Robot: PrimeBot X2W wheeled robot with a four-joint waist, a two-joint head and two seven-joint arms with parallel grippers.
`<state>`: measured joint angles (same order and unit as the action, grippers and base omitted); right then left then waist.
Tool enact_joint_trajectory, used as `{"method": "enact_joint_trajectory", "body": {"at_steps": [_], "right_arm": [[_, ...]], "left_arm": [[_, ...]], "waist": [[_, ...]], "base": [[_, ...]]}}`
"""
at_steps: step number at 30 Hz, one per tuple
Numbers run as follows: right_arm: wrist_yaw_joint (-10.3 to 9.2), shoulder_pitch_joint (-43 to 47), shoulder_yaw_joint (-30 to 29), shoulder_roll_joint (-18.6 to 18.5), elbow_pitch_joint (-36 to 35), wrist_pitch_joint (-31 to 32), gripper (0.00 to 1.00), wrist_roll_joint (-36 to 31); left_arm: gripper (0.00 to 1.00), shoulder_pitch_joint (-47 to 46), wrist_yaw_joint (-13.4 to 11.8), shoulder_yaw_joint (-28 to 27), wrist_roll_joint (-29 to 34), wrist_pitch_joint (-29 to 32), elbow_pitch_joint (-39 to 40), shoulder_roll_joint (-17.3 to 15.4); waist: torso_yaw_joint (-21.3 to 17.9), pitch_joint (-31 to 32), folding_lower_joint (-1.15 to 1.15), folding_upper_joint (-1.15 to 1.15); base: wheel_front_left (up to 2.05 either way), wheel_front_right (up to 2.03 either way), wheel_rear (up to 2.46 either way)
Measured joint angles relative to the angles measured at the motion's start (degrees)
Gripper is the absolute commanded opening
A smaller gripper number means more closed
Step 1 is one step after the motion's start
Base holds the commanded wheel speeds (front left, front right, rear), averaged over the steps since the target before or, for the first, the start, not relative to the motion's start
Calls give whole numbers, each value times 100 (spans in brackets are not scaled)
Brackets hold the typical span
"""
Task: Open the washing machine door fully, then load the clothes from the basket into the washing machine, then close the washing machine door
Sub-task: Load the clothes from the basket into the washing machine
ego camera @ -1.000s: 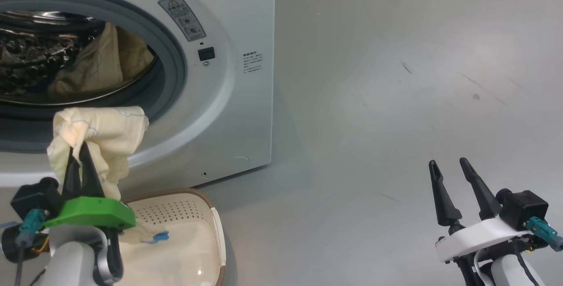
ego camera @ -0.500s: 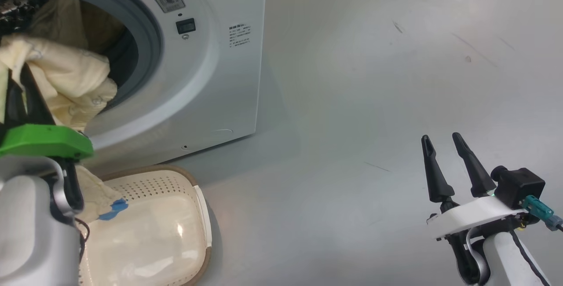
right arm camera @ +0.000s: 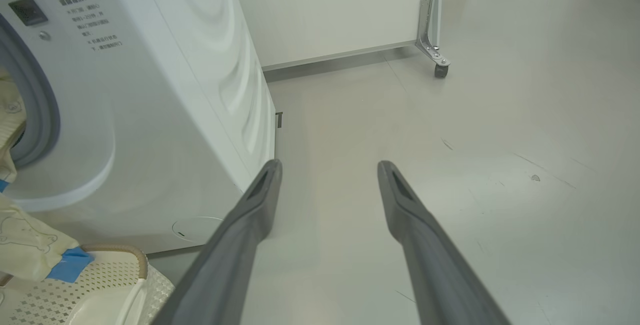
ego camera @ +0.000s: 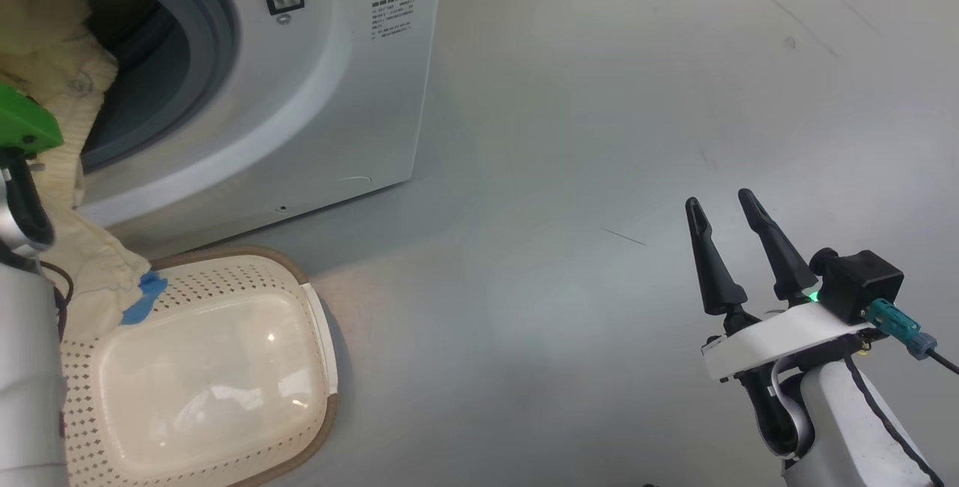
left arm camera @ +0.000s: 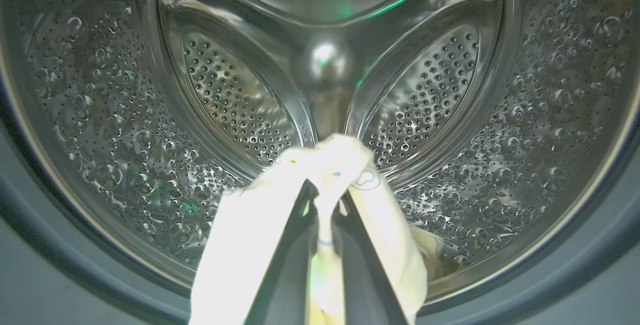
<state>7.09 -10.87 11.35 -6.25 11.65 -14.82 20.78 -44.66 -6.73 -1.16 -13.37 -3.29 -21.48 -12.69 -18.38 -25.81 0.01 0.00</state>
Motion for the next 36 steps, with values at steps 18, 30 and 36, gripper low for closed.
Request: {"method": "enact_joint_trajectory", "body": {"at_steps": [18, 30, 36], "right_arm": [[0, -394, 465, -259, 32, 0, 100, 48], [0, -526, 614, -331, 15, 0, 100, 101], [0, -597, 601, -318, 37, 0, 100, 110]], "left_arm": [[0, -1625, -1, 164, 442, 159, -923, -268], [0, -2661, -2, -73, 525, -544, -1102, -390], [0, -2789, -18, -102, 521, -924, -1521, -359]], "waist": [[-272, -842, 0, 0], [-413, -1273, 0, 0], [-461, -1353, 0, 0]], "base": [[0, 0, 0], [0, 0, 0], [0, 0, 0]]}}
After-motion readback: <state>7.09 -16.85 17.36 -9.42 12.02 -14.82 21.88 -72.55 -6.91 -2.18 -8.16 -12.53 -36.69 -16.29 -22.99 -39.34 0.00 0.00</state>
